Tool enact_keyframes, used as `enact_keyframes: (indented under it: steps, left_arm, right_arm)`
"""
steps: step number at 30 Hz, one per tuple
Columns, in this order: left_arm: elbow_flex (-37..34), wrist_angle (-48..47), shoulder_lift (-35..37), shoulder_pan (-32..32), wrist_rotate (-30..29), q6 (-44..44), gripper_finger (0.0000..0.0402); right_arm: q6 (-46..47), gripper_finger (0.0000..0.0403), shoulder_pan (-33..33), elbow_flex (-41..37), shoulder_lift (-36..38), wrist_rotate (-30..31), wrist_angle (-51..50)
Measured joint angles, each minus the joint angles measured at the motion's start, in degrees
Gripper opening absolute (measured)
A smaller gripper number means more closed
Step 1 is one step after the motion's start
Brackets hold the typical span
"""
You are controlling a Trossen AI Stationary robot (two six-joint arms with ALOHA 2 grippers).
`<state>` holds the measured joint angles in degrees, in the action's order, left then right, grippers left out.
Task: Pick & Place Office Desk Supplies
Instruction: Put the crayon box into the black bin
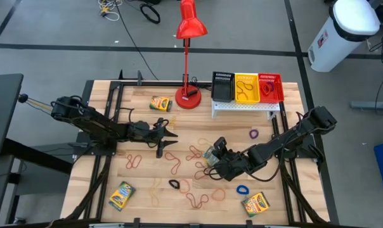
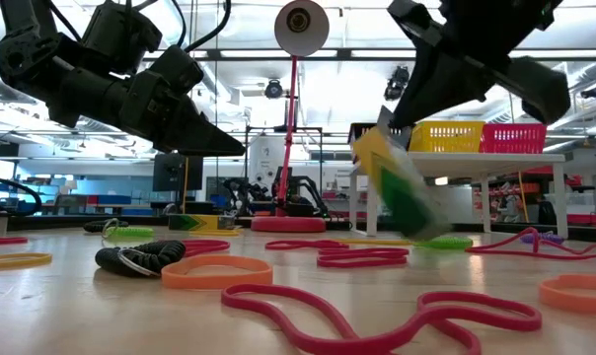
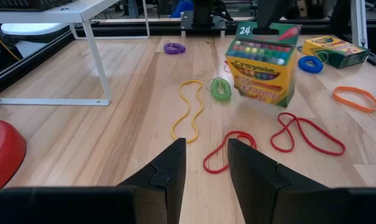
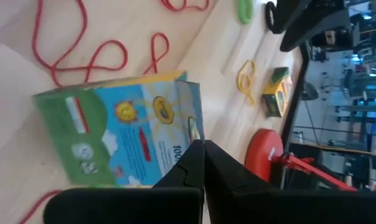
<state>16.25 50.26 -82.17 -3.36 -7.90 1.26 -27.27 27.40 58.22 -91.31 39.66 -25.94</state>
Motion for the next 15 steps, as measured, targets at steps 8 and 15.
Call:
enact_keyframes:
  steps: [8,15]
  left_arm:
    - [0.0,0.0,0.0,-0.01,0.0,0.0,0.0125]
    - [0.0,-0.08,-0.02,0.0,0.0,0.0,0.0125]
  right_arm:
    - [-0.02,0.0002,-0.09,-0.23,0.02,2.61,0.96]
    - [1.0,0.0002,-0.02,-2.2,0.02,0.29,3.08]
